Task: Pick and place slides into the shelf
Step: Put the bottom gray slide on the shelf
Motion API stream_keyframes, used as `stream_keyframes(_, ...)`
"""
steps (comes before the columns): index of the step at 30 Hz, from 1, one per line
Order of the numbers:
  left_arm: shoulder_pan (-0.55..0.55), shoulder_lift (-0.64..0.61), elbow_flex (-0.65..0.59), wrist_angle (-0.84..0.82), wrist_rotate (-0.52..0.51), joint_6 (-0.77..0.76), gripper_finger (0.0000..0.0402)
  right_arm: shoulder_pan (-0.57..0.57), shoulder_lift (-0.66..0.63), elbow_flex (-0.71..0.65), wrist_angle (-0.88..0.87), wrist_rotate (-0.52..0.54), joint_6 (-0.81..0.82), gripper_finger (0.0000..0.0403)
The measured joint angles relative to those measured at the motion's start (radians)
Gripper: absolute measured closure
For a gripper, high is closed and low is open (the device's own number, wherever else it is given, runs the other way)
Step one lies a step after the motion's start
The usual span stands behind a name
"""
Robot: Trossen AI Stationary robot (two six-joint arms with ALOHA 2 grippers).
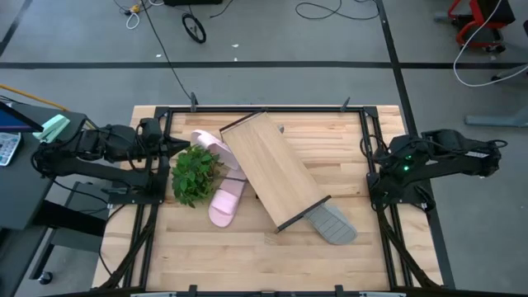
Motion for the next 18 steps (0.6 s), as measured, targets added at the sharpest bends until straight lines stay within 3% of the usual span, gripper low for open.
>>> stream_keyframes(7,0.047,0.0,0.0,-0.097,0.001,-0.075,0.0378,0.0,0.0,0.0,0.001,0.004,-0.021,0.0277)
stream_keyframes(18,0.204,0.022,0.0,-0.102,0.102,-0.017,0.0377,0.054,0.0,-0.093,0.052,-0.046,0.026,0.0207)
